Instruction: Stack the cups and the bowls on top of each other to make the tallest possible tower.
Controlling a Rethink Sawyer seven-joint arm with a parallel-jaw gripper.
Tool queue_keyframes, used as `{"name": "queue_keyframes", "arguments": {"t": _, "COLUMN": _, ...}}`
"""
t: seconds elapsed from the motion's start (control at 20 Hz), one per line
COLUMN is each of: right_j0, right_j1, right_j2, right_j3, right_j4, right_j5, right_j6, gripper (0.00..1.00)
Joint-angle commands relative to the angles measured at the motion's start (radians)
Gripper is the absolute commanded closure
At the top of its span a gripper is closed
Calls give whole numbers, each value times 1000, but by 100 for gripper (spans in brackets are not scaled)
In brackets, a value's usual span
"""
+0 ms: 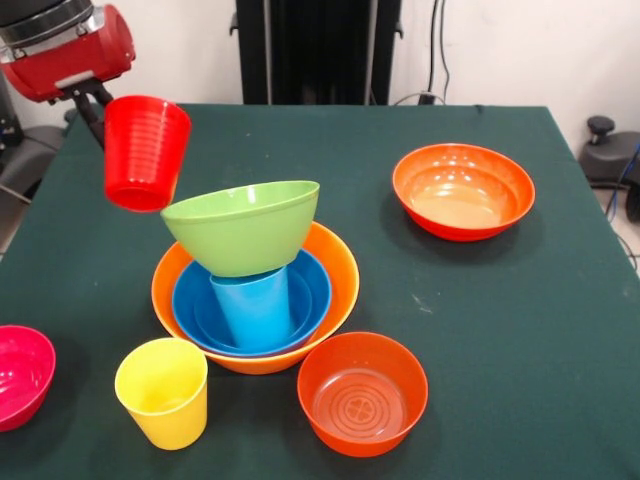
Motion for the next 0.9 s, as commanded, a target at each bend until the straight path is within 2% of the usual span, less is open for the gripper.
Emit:
{"name": "queue_keyframes", "arguments": {"t": 0.05, "right_j0": 18, "right_j1": 3, "right_j2": 16, "right_j3": 29, "right_j4": 6, "right_j5": 108, "right_j6": -316, "gripper": 100}}
{"name": "queue_keyframes", "arguments": {"t": 0.45, "right_j0": 35, "right_j1": -14, "right_j2": 56, "right_j3": 34, "right_j4": 70, "right_j5": 110, "right_j6": -257, "gripper": 100}}
{"name": "queue_keyframes", "arguments": {"t": 0.9, "right_j0": 90, "right_j1": -18, "right_j2": 40, "right_j3": 25, "right_j4": 76, "right_j5": 76, "right_j6": -194, "gripper": 100}}
